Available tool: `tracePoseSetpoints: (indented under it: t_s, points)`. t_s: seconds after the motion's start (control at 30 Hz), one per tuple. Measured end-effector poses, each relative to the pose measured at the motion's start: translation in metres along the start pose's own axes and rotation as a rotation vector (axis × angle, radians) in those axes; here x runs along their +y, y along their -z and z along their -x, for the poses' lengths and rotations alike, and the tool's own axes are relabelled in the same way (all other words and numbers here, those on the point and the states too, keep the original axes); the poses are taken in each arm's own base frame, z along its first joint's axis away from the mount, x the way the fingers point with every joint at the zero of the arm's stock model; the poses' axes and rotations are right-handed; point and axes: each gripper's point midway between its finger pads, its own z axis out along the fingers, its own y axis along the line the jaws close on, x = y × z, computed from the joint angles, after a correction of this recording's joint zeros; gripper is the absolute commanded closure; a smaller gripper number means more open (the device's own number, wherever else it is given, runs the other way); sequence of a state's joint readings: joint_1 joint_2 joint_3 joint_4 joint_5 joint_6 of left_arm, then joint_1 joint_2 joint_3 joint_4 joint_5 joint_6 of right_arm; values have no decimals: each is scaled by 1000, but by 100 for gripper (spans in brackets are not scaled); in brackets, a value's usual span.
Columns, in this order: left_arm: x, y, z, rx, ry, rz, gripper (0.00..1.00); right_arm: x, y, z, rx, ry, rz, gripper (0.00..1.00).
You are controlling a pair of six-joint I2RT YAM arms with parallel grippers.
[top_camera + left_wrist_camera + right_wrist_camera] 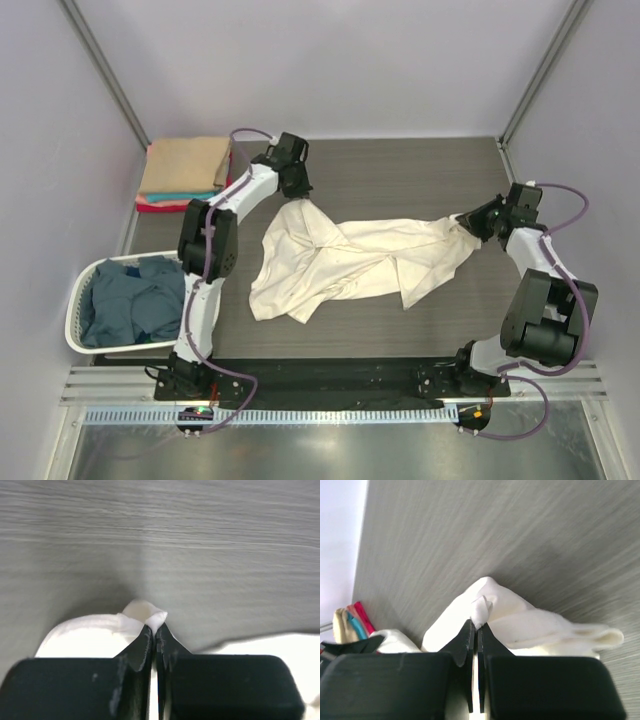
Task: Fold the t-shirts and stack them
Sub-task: Flatten the tshirt out
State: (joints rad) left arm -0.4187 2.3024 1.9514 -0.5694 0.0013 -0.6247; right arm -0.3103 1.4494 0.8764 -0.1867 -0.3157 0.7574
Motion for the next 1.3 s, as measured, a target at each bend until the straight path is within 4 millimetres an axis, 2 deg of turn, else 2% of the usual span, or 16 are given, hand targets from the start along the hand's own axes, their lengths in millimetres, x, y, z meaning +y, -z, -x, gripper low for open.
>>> tracePoseSetpoints:
  t_s: [0.07,0.13,0.2,0.27,0.4,0.53,0.6,0.77,0.83,0.9,1.0,1.07,1.1,1.2,1.23,1.3]
  points:
    - [-4,33,11,-39,-2,0,100,13,6,3,7,11,16,99]
    - [-17,87,36,-125,-2,-30,100,35,20,11,3,36,42,99]
    - [-34,156,68,-256,0,-87,100,61,39,22,-29,68,87,99]
    - [-45,226,88,-374,3,-141,100,94,70,37,-83,105,150,99]
    - [-49,372,108,-613,13,-250,100,160,161,65,-250,195,298,99]
    - [-32,480,95,-775,31,-315,100,198,251,73,-412,272,405,99]
    - [-21,515,81,-817,37,-335,100,206,291,68,-480,301,441,99]
    - [8,587,36,-916,42,-414,100,203,388,47,-666,342,476,99]
    - [18,610,18,-957,42,-451,100,196,425,40,-749,337,483,99]
    - [29,637,-1,-1009,40,-495,100,185,473,32,-858,326,502,99]
    - [37,677,-17,-1090,30,-562,100,169,541,28,-1031,294,539,99]
    - [36,696,-19,-1127,17,-594,100,160,578,28,-1128,274,551,99]
    - [35,698,-19,-1129,14,-596,100,158,591,29,-1165,271,556,99]
    - [22,699,-1,-1121,-5,-588,100,158,605,38,-1204,276,533,99]
    - [17,697,7,-1116,-8,-582,100,162,599,45,-1200,284,510,99]
    - [1,679,35,-1083,-11,-545,100,172,570,64,-1164,301,429,99]
